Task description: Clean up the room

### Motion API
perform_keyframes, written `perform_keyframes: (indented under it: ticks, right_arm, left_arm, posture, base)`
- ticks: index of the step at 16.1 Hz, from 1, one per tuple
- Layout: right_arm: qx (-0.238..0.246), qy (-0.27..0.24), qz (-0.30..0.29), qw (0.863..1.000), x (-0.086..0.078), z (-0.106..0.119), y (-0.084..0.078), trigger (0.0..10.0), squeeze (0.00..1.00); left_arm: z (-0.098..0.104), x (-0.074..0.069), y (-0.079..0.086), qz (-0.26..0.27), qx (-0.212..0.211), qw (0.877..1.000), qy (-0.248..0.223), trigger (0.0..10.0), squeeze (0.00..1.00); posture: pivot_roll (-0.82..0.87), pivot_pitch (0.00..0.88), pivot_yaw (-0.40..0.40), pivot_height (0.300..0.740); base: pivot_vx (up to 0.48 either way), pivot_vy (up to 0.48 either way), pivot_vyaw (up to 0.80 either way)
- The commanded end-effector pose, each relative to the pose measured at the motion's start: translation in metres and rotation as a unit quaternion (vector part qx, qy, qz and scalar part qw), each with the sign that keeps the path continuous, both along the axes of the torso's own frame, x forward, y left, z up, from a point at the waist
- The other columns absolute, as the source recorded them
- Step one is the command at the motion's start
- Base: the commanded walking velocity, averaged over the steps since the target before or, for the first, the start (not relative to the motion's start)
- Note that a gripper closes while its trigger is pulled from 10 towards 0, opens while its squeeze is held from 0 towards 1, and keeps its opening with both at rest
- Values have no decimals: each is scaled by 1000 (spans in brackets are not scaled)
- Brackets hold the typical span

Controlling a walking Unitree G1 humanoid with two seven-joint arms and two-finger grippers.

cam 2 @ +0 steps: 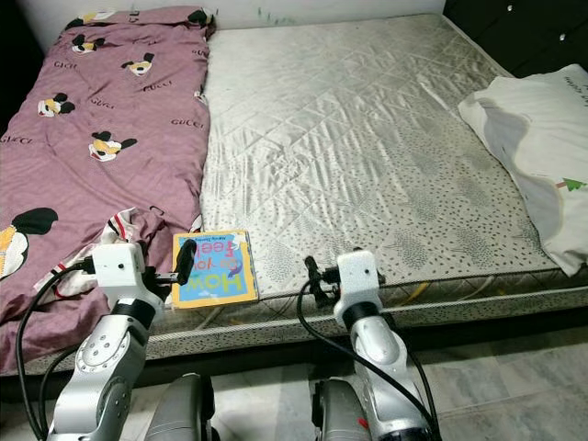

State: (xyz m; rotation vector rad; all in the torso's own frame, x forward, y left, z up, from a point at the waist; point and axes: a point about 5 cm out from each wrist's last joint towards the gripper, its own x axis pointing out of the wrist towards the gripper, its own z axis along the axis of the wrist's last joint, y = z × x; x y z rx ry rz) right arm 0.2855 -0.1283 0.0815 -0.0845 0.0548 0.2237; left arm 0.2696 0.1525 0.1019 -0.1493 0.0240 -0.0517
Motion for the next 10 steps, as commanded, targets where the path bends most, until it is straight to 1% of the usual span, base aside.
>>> perform_keyframes:
  ticks: [1,2,4,8,10]
  right_arm:
    - [-5,-3,15,1000,2,2,7,10000,0]
    - [-6,-2,17,1000,2,2,8,10000,0]
    - [4,2,15,1000,4,2,6,10000,0]
    - [-1,-3,21,1000,5,3,4,10000,0]
    - [0,-3,21,1000,4,3,3,10000,0]
  left_arm:
    - [-3,-4,8,13,6,1000,7,10000,0]
    - [-3,-4,8,15,6,1000,7,10000,0]
    - [-4,-7,10,22,4,1000,8,10000,0]
    - [-4,-7,7,23,2,1000,7,10000,0]
    - [-5,-6,6,22,-1,1000,7,10000,0]
  posture:
    - [17,113,29,632]
    - [20,114,25,632]
    - [24,112,9,632]
    - [16,107,3,632]
    - [12,106,0,612]
  base:
    - [0,0,800]
    - [0,0,800]
    - [0,0,0]
    - [0,0,0]
    - [0,0,0]
